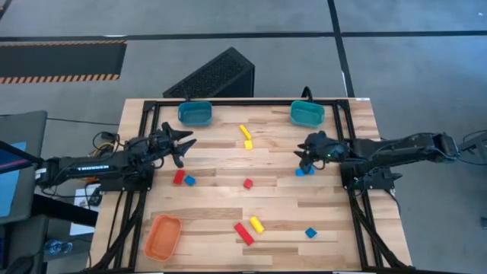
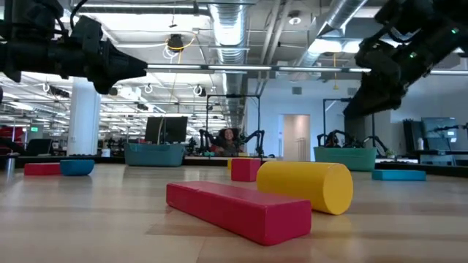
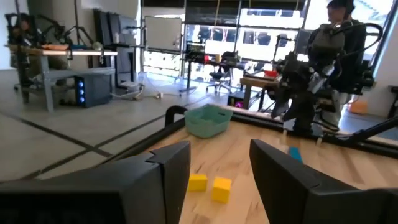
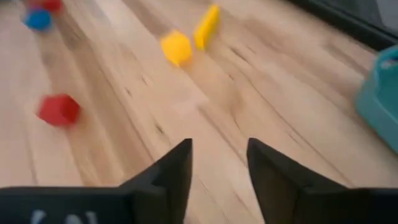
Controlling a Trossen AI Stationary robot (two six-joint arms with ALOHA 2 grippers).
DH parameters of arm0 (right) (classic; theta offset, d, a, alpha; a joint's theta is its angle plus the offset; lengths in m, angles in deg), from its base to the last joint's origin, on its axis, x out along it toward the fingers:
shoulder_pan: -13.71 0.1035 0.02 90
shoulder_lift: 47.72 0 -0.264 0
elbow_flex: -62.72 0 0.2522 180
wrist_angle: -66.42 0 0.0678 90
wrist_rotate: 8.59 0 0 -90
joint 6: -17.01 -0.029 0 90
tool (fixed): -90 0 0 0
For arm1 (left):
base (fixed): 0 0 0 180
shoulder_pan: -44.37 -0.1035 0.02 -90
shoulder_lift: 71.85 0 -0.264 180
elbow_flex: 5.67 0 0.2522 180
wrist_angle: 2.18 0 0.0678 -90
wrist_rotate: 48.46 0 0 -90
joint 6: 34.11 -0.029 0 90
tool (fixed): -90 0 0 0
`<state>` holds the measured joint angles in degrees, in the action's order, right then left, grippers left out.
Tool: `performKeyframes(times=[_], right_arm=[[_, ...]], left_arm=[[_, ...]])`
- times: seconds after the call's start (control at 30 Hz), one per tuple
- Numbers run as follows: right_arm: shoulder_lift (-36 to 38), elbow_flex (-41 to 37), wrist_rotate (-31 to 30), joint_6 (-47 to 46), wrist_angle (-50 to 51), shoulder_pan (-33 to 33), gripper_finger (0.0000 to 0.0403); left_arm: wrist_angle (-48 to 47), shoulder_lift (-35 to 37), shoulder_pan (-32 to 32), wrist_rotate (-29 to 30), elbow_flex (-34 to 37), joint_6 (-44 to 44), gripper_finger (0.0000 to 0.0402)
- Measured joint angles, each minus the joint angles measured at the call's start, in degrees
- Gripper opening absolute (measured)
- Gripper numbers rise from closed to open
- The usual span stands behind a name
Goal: Sort & place blocks by color
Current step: Put the top right blue block into the green bin
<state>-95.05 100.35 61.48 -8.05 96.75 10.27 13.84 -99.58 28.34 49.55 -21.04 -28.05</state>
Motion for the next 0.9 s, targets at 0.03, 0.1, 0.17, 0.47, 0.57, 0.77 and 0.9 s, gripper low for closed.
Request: performKeyframes(times=[0.03,0.1,0.17,0.47,0.57,0.77,0.9], right_arm=[[-0.8,1.6,0.7,0.0,3.8,0.0,0.0192],[-3.0,4.3,3.2,0.1,11.7,0.0,0.0208],[-5.1,5.4,6.8,0.1,17.4,0.0,0.0217],[-14.8,5.5,15.8,1.0,17.7,-0.1,0.021],[-18.4,5.5,13.9,3.1,17.4,-1.1,0.0208],[-23.9,6.0,15.4,6.1,16.0,-2.8,0.0212],[-25.1,7.7,16.1,7.0,17.4,-3.1,0.021]], left_arm=[[2.0,-2.1,0.0,0.1,0.0,0.1,0.0159],[5.5,-6.7,0.0,0.2,0.0,0.7,0.0158],[8.8,-10.9,0.0,0.2,0.0,1.4,0.0155],[24.2,-24.5,0.1,-0.2,-0.3,1.4,0.0146],[25.5,-27.4,0.9,-0.1,-1.1,1.3,0.0146],[25.2,-33.3,3.0,-0.1,-4.6,-1.1,0.0146],[25.2,-36.3,3.4,1.1,-6.5,-3.4,0.0146]])
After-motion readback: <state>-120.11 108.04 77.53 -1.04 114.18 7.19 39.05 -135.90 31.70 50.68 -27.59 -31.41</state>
